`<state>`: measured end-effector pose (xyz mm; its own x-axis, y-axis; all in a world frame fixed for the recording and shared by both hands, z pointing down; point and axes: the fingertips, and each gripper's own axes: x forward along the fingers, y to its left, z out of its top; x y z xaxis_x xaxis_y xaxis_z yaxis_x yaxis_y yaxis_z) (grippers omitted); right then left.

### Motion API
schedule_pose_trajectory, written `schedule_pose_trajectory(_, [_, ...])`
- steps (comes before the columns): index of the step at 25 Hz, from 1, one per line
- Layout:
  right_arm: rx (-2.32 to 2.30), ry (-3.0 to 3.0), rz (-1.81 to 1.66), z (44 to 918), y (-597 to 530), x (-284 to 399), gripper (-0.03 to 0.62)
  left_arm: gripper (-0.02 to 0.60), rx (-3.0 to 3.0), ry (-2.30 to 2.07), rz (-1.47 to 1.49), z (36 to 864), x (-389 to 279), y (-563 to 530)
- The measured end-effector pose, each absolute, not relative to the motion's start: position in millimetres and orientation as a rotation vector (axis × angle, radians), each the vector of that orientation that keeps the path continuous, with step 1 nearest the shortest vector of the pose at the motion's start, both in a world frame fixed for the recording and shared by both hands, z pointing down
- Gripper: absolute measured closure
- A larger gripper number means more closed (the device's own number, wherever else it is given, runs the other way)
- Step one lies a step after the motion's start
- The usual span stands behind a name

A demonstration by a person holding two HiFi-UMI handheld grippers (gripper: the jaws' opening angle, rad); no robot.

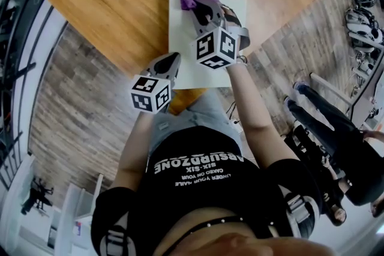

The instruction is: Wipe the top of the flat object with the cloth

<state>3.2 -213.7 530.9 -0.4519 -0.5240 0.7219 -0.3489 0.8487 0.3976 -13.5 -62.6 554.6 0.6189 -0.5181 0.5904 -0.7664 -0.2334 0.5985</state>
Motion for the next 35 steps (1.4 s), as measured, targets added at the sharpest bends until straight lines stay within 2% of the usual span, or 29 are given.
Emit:
schedule_pose_trajectory(22, [0.940,-1.960,-0.032,531.9,-227.3,128.2,0.531,0.563,1.946,-1.061,0.397,552.3,-13.0,-61.8])
schedule_pose_trajectory(35, [1.017,-1.951,0.041,538.7,-214.2,149.0,0.531,0.563,1.964,-1.069,0.418,557.9,-10.7,-63.1])
